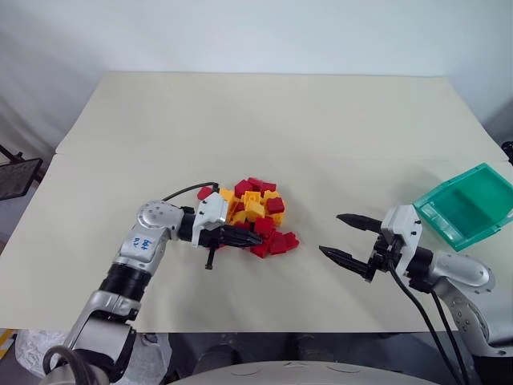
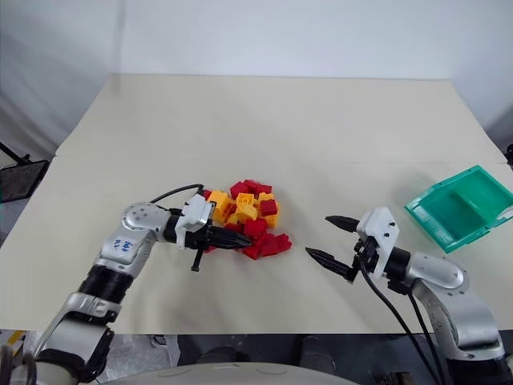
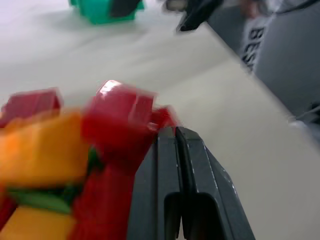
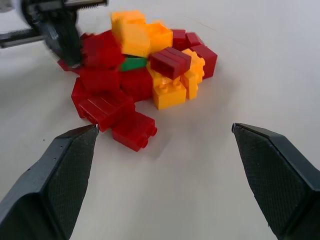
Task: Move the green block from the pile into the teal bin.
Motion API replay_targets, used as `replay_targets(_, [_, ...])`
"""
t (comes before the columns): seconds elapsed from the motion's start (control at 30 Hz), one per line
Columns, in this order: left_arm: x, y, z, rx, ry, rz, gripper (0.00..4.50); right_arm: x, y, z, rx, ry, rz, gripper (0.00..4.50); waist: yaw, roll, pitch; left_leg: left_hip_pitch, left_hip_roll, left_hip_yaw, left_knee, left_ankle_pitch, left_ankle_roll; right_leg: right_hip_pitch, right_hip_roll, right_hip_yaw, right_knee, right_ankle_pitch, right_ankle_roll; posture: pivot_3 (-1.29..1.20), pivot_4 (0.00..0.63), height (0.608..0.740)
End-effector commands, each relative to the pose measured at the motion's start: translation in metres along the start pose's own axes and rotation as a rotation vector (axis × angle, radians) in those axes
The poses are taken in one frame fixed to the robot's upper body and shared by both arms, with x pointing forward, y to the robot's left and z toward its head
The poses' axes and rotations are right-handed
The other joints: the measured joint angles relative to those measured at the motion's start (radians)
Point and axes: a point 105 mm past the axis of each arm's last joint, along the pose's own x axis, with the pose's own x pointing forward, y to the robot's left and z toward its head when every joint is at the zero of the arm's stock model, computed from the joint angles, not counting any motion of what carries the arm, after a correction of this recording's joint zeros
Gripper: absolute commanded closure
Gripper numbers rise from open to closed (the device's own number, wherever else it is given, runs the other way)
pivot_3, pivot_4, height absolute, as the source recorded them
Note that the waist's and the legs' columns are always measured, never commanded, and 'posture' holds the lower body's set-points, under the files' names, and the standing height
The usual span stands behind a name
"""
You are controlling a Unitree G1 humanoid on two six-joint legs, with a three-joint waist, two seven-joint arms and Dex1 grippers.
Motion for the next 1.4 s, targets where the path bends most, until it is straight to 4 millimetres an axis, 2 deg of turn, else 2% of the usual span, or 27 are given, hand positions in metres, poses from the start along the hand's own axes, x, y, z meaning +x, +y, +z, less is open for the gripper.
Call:
replay_targets(0.03, [-0.008, 0.026, -0.015, -0.006, 0.053, 0.155, 4.44, -0.005, 0.000, 0.012, -0.046, -0.040, -0.032, 0.00, 0.000, 0.000, 0.000, 0.000, 0.000, 0.000, 0.000, 0.000, 0.000, 0.000, 0.000, 0.000, 0.000, 0.000, 0.000, 0.00, 0.150, 0.740])
replay_targets(0.1, [-0.012, 0.044, -0.015, 0.001, 0.047, 0.256, 4.44, -0.005, 0.000, 0.012, -0.046, -0.041, -0.043, 0.00, -0.001, 0.000, 0.000, 0.000, -0.001, 0.000, 0.000, 0.000, 0.000, 0.000, 0.000, 0.000, 0.000, 0.000, 0.000, 0.00, 0.150, 0.740])
replay_targets(0.2, [-0.013, 0.059, -0.009, -0.004, 0.006, 0.335, 4.44, -0.004, -0.001, 0.012, -0.048, -0.043, -0.047, 0.00, -0.001, -0.001, 0.000, 0.001, 0.001, 0.000, 0.000, 0.001, 0.002, 0.001, -0.001, 0.001, 0.001, 0.001, 0.001, 0.00, 0.150, 0.740])
replay_targets(0.53, [-0.009, 0.076, -0.018, -0.013, 0.044, 0.463, 4.44, 0.001, -0.008, 0.015, -0.063, -0.052, -0.049, 0.00, 0.003, -0.001, 0.001, -0.001, -0.001, 0.000, 0.000, 0.001, 0.003, 0.000, -0.002, 0.000, 0.000, 0.001, 0.002, 0.00, 0.150, 0.740])
replay_targets(0.63, [0.000, 0.066, -0.020, -0.025, 0.031, 0.389, 4.44, 0.003, -0.008, 0.016, -0.065, -0.056, -0.046, 0.00, 0.004, -0.001, 0.001, -0.002, -0.002, -0.001, 0.000, 0.001, 0.005, 0.000, -0.003, 0.000, -0.001, 0.002, 0.004, 0.00, 0.150, 0.740])
replay_targets(0.73, [0.001, 0.053, -0.018, -0.027, -0.002, 0.312, 4.44, 0.003, -0.009, 0.017, -0.068, -0.058, -0.051, 0.00, 0.001, -0.001, 0.001, -0.003, -0.003, -0.001, 0.000, 0.000, 0.005, 0.000, -0.003, 0.000, -0.002, 0.002, 0.004, 0.00, 0.150, 0.740])
replay_targets(0.83, [-0.015, 0.046, -0.011, -0.050, -0.057, 0.310, 4.44, 0.000, -0.010, 0.017, -0.069, -0.057, -0.057, 0.00, -0.001, -0.001, 0.001, -0.003, -0.002, -0.001, 0.000, 0.000, 0.005, 0.000, -0.003, -0.001, -0.002, 0.002, 0.004, 0.00, 0.150, 0.740])
replay_targets(0.97, [-0.042, 0.044, -0.006, -0.089, -0.034, 0.347, 4.44, 0.000, -0.010, 0.017, -0.067, -0.055, -0.050, 0.00, -0.003, -0.002, 0.001, -0.003, -0.002, -0.001, 0.000, 0.000, 0.005, 0.000, -0.003, 0.000, -0.002, 0.002, 0.004, 0.00, 0.150, 0.740])
replay_targets(1.1, [-0.063, 0.032, 0.001, -0.179, 0.048, 0.342, 3.56, 0.000, -0.011, 0.017, -0.067, -0.048, -0.030, 0.00, -0.005, -0.001, 0.001, -0.003, -0.001, -0.001, 0.000, 0.000, 0.005, 0.000, -0.002, 0.000, -0.001, 0.002, 0.004, 0.00, 0.150, 0.740])
replay_targets(1.3, [-0.088, 0.004, 0.014, -0.129, 0.114, 0.336, 1.70, 0.000, -0.017, 0.018, -0.074, -0.041, -0.009, 0.00, -0.004, -0.001, 0.001, -0.003, -0.001, -0.002, 0.000, 0.000, 0.005, 0.000, -0.003, 0.001, -0.002, 0.002, 0.004, 0.00, 0.150, 0.740])
replay_targets(1.4, [-0.089, -0.009, 0.022, -0.106, 0.129, 0.321, 0.71, 0.001, -0.021, 0.019, -0.079, -0.040, -0.002, 0.00, -0.003, -0.001, 0.001, -0.003, 0.000, -0.002, 0.000, 0.000, 0.004, 0.000, -0.003, 0.001, -0.002, 0.002, 0.003, 0.00, 0.150, 0.740])
